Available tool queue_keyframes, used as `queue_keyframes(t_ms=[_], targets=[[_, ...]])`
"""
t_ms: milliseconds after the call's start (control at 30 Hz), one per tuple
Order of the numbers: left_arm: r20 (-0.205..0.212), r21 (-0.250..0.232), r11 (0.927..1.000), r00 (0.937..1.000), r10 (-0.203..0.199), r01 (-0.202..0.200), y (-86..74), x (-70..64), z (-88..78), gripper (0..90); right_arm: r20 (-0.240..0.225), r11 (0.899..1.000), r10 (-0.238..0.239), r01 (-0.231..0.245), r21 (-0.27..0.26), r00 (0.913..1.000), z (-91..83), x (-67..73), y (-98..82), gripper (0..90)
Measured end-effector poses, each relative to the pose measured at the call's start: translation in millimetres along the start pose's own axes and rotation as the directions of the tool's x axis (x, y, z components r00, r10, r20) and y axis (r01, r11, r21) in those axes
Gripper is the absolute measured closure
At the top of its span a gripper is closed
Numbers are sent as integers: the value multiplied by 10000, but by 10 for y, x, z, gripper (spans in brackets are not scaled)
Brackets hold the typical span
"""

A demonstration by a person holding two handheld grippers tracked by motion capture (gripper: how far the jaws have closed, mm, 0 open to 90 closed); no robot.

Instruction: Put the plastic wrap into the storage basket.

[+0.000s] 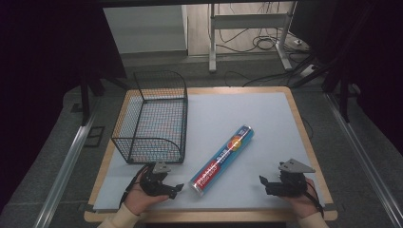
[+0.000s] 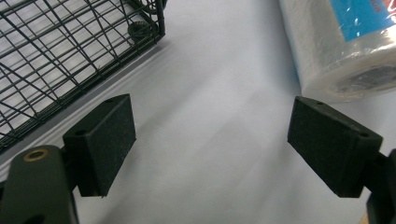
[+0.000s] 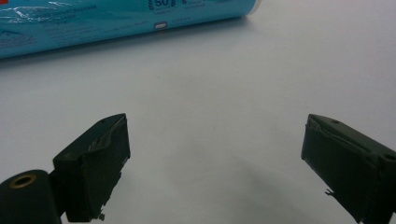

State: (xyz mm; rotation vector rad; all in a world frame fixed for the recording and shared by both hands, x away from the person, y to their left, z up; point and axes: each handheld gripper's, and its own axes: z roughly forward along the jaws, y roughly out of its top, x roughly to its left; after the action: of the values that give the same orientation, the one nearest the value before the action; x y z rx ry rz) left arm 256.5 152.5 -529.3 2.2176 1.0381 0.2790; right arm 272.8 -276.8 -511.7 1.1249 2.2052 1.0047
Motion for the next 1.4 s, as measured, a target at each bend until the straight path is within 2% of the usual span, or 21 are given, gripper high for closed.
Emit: queue_keyframes(t_ms=[367,700,800,867,1300,1400], targets=[[-1,-22,9999,9999,120,-120,5,-19,-11,152,266,9999,89,-85,-124,9996,-53,-45,9,96],[4,-34,10000,10000,46,-46,8,-9,-20,151,236,9998,172,-171,-69,9996,-45,-65,9,103],[45,-117,9998,9999,-150,151,20,-24,-33,147,284,9999,77,-75,-92,9996,-56,-58,11,103],[0,-177,9998,9999,-136,136,40,-39,-58,148,292,9999,53,-50,-103,9996,-60,-56,11,103],[205,-292,9994,9996,-180,186,108,-79,-149,152,387,10000,36,-35,-36,9992,-51,-69,7,103],[357,-286,9995,9993,-138,148,140,-112,-175,152,414,10000,24,-24,6,9991,-47,-67,4,104]])
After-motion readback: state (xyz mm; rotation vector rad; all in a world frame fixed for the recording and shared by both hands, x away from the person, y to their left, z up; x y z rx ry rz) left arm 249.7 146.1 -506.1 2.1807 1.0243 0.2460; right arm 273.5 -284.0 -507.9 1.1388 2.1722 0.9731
